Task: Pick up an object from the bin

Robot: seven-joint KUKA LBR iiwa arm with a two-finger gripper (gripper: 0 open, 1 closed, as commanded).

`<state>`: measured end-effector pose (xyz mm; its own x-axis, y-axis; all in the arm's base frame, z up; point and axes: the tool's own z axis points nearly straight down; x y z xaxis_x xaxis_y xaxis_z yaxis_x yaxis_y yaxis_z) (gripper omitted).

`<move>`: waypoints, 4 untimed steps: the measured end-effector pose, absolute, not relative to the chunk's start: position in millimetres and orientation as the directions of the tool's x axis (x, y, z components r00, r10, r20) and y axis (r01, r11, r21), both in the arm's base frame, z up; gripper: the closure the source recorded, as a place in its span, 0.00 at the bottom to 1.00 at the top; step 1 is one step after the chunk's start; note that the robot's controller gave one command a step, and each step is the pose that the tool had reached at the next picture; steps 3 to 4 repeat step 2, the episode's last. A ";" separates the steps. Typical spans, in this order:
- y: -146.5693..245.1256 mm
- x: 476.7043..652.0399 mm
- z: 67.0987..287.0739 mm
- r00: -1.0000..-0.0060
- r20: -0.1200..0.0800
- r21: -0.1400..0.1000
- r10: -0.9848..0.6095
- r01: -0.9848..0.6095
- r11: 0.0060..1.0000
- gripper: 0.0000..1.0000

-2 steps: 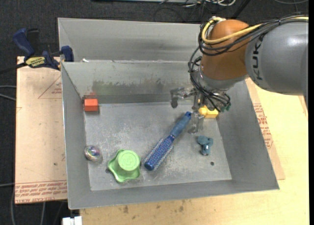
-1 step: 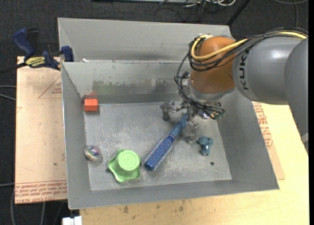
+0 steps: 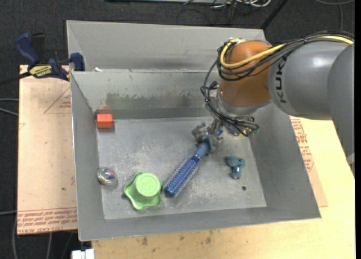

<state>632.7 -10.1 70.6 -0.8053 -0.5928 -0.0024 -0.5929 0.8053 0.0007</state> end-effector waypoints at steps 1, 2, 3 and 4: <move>11.3 607.0 197.2 -0.744 -0.009 -0.005 -0.668 -0.668 0.744 1.00; 14.9 606.3 277.4 -0.736 -0.010 -0.007 -0.677 -0.677 0.736 1.00; 14.9 606.3 277.4 -0.736 -0.010 -0.007 -0.677 -0.677 0.736 1.00; 14.9 606.3 277.4 -0.736 -0.010 -0.007 -0.677 -0.677 0.736 1.00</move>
Offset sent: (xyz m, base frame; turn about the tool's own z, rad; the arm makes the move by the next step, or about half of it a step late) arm -0.0276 0.0203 0.1223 -0.0994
